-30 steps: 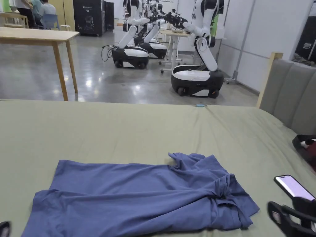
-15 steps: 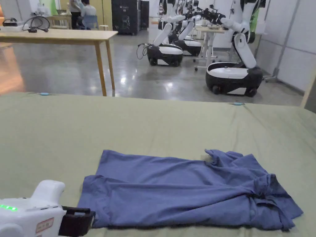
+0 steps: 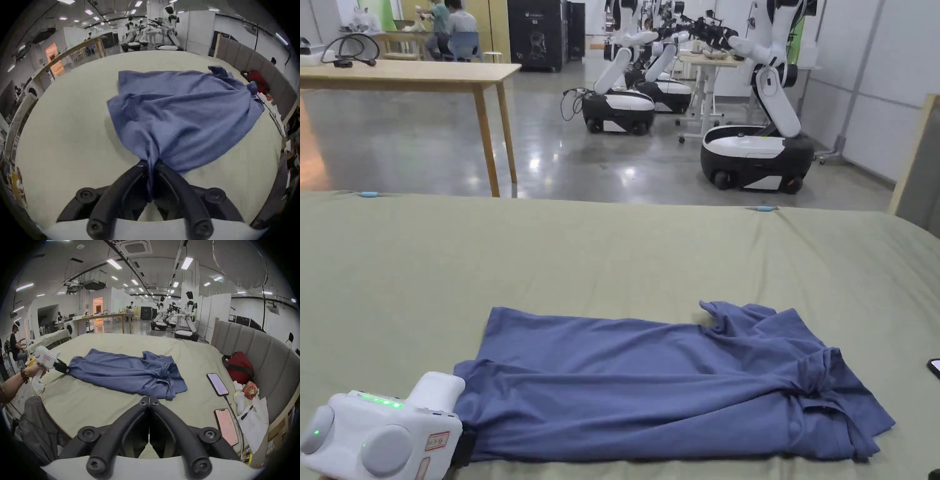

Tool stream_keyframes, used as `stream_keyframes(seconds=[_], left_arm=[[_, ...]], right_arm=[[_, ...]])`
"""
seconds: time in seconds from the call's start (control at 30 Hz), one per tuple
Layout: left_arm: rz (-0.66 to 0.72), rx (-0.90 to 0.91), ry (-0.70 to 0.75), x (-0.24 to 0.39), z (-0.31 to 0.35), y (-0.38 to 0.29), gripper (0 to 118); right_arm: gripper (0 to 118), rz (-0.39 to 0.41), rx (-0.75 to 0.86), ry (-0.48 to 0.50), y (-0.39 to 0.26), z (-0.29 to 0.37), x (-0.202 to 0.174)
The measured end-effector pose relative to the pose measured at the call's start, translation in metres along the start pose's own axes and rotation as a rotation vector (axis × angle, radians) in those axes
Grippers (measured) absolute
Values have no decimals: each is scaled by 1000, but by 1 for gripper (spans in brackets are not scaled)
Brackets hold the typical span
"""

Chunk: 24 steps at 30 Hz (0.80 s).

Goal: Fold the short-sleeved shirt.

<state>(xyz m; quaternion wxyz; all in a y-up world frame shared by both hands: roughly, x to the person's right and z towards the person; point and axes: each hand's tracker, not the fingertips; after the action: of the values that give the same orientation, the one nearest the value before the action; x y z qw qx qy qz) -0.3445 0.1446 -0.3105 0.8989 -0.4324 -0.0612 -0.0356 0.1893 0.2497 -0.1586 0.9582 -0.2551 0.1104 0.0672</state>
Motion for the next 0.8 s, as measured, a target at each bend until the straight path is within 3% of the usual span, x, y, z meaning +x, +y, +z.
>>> stream_keyframes(seconds=[0.03, 0.2, 0.27, 0.3, 0.33, 0.37, 0.4, 0.57, 0.6, 0.63, 0.7, 0.73, 0.8], left_arm=[[-45, -11, 75, 1, 0, 2, 2], [-28, -23, 46, 6, 4, 3, 2], [-17, -7, 38, 4, 9, 3, 2], [-3, -10, 23, 4, 11, 3, 2], [8, -6, 16, 3, 14, 4, 2], [14, -4, 7, 3, 15, 4, 2], [16, 0, 0, 3, 17, 5, 2], [5, -5, 4, 7, 19, 8, 2], [3, -7, 5, 6, 17, 8, 2], [0, -9, 6, 5, 16, 8, 2], [-3, -11, 8, 5, 15, 8, 2], [-1, -11, 6, 6, 15, 8, 2], [1, -12, 6, 6, 14, 7, 2]], right_arm=[[0, -2, -10, 6, 1, -11, 5], [0, -27, -111, 25, 14, -95, 39], [2, -116, -173, 38, 9, -140, 65], [18, -163, -194, 84, 5, -160, 78], [75, -215, -226, 96, 1, -177, 86], [111, -243, -268, 86, -1, -190, 90], [118, -263, -285, 66, -4, -200, 94], [112, -239, -341, 43, -6, -230, 91], [102, -227, -369, 30, -6, -236, 88], [72, -217, -366, 30, -5, -238, 83], [29, -170, -355, 33, -7, -238, 71], [20, -135, -358, 55, -6, -239, 69], [15, -167, -367, 56, -3, -240, 68]])
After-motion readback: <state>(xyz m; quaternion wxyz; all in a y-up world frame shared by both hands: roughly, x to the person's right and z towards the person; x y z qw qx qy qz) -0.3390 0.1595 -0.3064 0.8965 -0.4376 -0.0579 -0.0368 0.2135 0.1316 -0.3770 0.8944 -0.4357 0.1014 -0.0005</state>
